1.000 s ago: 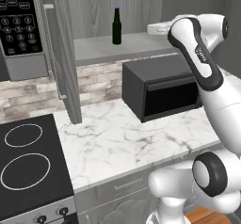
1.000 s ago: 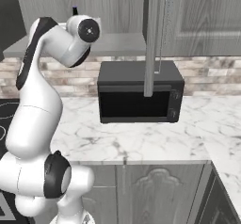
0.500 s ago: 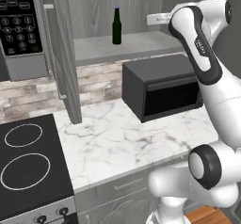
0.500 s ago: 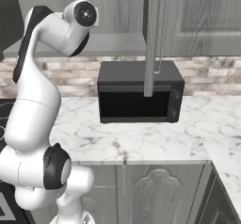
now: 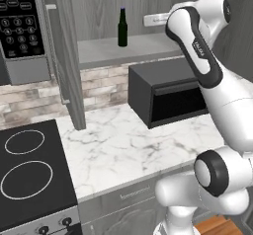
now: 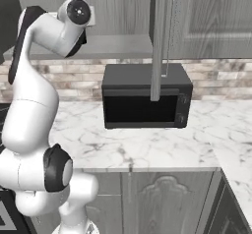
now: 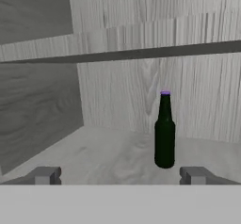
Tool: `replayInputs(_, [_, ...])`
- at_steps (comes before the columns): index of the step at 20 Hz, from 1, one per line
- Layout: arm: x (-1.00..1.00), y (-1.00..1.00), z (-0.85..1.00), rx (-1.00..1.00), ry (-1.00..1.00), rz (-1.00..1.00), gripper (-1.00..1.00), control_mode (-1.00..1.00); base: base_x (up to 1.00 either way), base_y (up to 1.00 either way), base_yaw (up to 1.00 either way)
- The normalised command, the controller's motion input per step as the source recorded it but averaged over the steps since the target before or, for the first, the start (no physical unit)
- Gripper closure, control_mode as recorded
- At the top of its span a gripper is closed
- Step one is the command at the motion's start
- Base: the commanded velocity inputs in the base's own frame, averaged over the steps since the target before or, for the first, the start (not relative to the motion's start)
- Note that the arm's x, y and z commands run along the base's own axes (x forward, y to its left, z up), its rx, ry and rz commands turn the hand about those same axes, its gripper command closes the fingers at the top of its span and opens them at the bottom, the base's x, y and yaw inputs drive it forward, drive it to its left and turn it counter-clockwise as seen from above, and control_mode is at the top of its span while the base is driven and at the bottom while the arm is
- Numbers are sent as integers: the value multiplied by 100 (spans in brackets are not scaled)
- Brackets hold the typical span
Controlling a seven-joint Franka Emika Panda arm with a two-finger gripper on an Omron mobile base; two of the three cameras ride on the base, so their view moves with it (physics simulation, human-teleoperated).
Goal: Open the cabinet directly in front. Then move the beer and the cup to the dining counter with the jar on it.
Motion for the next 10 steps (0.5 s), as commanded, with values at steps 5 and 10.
replayInputs(5, [6, 41, 0, -13, 3, -12, -100, -100, 0, 0, 0])
replayInputs(10, [0, 23, 0, -11, 12, -14, -100, -100, 0, 0, 0])
